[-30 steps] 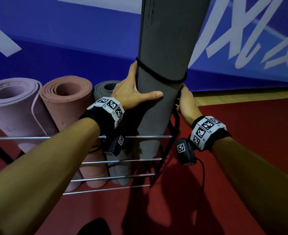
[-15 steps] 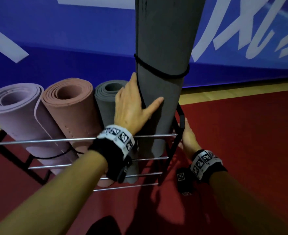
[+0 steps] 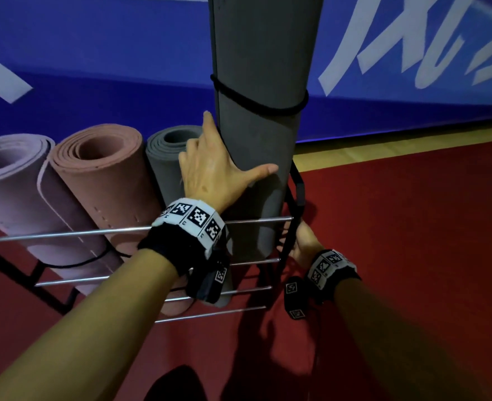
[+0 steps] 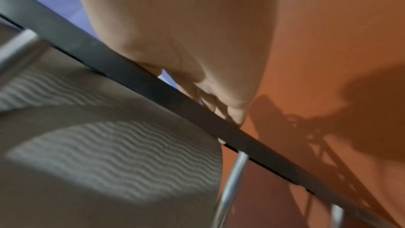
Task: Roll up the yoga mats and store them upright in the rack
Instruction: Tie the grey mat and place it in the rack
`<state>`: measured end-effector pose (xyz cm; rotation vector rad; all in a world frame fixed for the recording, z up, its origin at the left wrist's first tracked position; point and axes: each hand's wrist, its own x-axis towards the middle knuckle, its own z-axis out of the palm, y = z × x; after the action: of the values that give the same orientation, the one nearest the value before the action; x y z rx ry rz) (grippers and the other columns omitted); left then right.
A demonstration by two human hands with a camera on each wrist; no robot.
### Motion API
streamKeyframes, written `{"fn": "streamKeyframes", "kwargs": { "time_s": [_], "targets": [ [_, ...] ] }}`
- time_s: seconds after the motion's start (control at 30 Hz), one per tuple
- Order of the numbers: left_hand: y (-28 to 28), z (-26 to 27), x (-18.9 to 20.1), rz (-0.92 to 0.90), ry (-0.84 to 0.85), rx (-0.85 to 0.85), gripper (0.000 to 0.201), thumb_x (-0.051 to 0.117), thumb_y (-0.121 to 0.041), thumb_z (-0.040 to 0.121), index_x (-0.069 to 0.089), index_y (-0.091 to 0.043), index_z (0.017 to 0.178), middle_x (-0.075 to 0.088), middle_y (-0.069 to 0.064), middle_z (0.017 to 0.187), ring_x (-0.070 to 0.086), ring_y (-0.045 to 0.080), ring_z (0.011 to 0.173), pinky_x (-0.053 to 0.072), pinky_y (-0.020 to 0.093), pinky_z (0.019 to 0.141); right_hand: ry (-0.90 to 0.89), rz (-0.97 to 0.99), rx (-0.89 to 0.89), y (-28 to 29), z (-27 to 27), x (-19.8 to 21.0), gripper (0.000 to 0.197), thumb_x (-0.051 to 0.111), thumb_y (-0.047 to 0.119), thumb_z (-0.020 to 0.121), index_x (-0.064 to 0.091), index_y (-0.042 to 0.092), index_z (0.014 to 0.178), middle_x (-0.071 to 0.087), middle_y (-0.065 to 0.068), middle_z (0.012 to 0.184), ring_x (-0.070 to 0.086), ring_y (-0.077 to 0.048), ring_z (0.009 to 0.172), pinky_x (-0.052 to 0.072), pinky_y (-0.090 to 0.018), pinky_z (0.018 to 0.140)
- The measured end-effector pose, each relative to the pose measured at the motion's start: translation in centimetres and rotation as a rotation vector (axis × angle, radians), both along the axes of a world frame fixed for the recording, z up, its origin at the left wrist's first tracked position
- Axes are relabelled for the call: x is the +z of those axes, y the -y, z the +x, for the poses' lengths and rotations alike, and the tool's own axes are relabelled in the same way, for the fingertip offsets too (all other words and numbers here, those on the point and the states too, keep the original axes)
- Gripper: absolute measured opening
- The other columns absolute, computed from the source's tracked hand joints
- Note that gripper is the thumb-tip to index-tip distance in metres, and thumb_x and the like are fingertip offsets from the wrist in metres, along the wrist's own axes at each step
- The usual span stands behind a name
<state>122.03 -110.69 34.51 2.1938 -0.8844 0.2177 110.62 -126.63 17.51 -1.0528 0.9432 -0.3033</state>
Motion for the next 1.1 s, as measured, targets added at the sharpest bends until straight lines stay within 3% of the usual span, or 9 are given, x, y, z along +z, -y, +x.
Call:
{"fn": "streamKeyframes", "kwargs": {
  "time_s": [0.1, 0.2, 0.33, 0.47, 0.63, 0.8, 0.9, 0.97, 1.1],
  "targets": [
    [0.2, 0.5, 0.5, 0.067, 0.000, -0.019, 0.135, 0.074, -0.080, 0.056, 0.014, -0.011, 0.155, 0.044, 0.007, 0.149, 0.036, 0.032, 0.137, 0.026, 0.049, 0.112, -0.038, -0.003, 0.013, 0.4, 0.3, -0.1, 0.044, 0.039, 0.050, 0.105, 0.058, 0.011, 0.107, 0.060, -0.013, 0.105, 0.059, -0.022, 0.086, 0.050, -0.035, 0.069],
    [0.2, 0.6, 0.6, 0.072, 0.001, -0.029, 0.125, 0.075, -0.079, 0.056, 0.024, -0.016, 0.150, 0.049, 0.002, 0.144, 0.040, 0.032, 0.133, 0.029, 0.050, 0.108, -0.082, 0.007, 0.049, 0.7, 0.7, 0.0, 0.047, 0.040, 0.055, 0.102, 0.058, 0.012, 0.108, 0.059, -0.013, 0.105, 0.058, -0.028, 0.094, 0.051, -0.036, 0.074],
    [-0.4, 0.7, 0.4, 0.059, 0.014, -0.029, 0.117, 0.075, -0.078, 0.055, 0.027, -0.022, 0.146, 0.054, 0.001, 0.138, 0.043, 0.031, 0.128, 0.031, 0.050, 0.104, -0.092, 0.026, 0.042, 0.5, 1.0, -0.3, 0.039, 0.040, 0.051, 0.102, 0.053, 0.018, 0.086, 0.053, -0.006, 0.082, 0.052, -0.022, 0.073, 0.045, -0.032, 0.068],
    [-0.4, 0.8, 0.8, 0.061, 0.003, -0.028, 0.109, 0.080, -0.072, 0.055, 0.032, -0.019, 0.138, 0.057, 0.001, 0.131, 0.044, 0.031, 0.127, 0.032, 0.049, 0.104, -0.109, -0.015, 0.024, 0.7, 0.8, -0.3, 0.033, 0.046, 0.047, 0.102, 0.056, 0.017, 0.093, 0.058, -0.008, 0.089, 0.056, -0.023, 0.080, 0.050, -0.037, 0.073],
    [0.0, 0.6, 0.6, 0.042, 0.006, -0.008, 0.105, 0.082, -0.071, 0.054, 0.035, -0.019, 0.132, 0.059, 0.003, 0.125, 0.046, 0.030, 0.124, 0.032, 0.048, 0.102, -0.079, 0.013, 0.087, 0.9, 0.5, -0.2, 0.023, 0.047, 0.041, 0.100, 0.055, 0.019, 0.096, 0.056, -0.002, 0.085, 0.056, -0.019, 0.073, 0.047, -0.030, 0.067],
    [0.6, 2.1, 1.3, 0.111, 0.097, -0.058, 0.113, 0.081, -0.076, 0.047, 0.037, -0.012, 0.130, 0.056, 0.005, 0.130, 0.045, 0.029, 0.128, 0.026, 0.050, 0.114, -0.083, 0.028, 0.134, 1.4, 0.5, -0.4, 0.030, 0.051, 0.051, 0.097, 0.060, 0.024, 0.108, 0.060, -0.004, 0.110, 0.058, -0.024, 0.101, 0.047, -0.034, 0.076],
    [0.8, 3.4, 1.2, 0.073, -0.017, -0.165, 0.138, 0.086, -0.070, 0.047, 0.014, -0.010, 0.149, 0.051, 0.002, 0.145, 0.044, 0.024, 0.138, 0.003, 0.054, 0.122, -0.115, 0.013, 0.151, 1.5, 0.6, -0.7, 0.037, 0.056, 0.052, 0.096, 0.064, 0.021, 0.115, 0.061, -0.008, 0.124, 0.058, -0.029, 0.119, 0.052, -0.036, 0.076],
    [0.9, 3.6, 1.1, 0.067, -0.103, -0.189, 0.146, 0.089, -0.062, 0.050, 0.000, -0.013, 0.155, 0.047, -0.001, 0.150, 0.041, 0.022, 0.141, -0.004, 0.051, 0.123, -0.119, 0.012, 0.147, 1.6, 0.7, -0.8, 0.040, 0.056, 0.053, 0.095, 0.065, 0.021, 0.118, 0.061, -0.009, 0.130, 0.058, -0.030, 0.123, 0.053, -0.036, 0.078],
    [1.1, 3.2, 0.7, -0.002, -0.081, -0.200, 0.125, 0.091, -0.055, 0.050, 0.019, -0.020, 0.146, 0.054, -0.005, 0.141, 0.048, 0.021, 0.134, 0.000, 0.051, 0.123, -0.135, 0.017, 0.136, 2.0, 0.8, -1.1, 0.037, 0.052, 0.048, 0.098, 0.065, 0.020, 0.119, 0.061, -0.008, 0.130, 0.058, -0.030, 0.120, 0.050, -0.037, 0.074]
  ]
}}
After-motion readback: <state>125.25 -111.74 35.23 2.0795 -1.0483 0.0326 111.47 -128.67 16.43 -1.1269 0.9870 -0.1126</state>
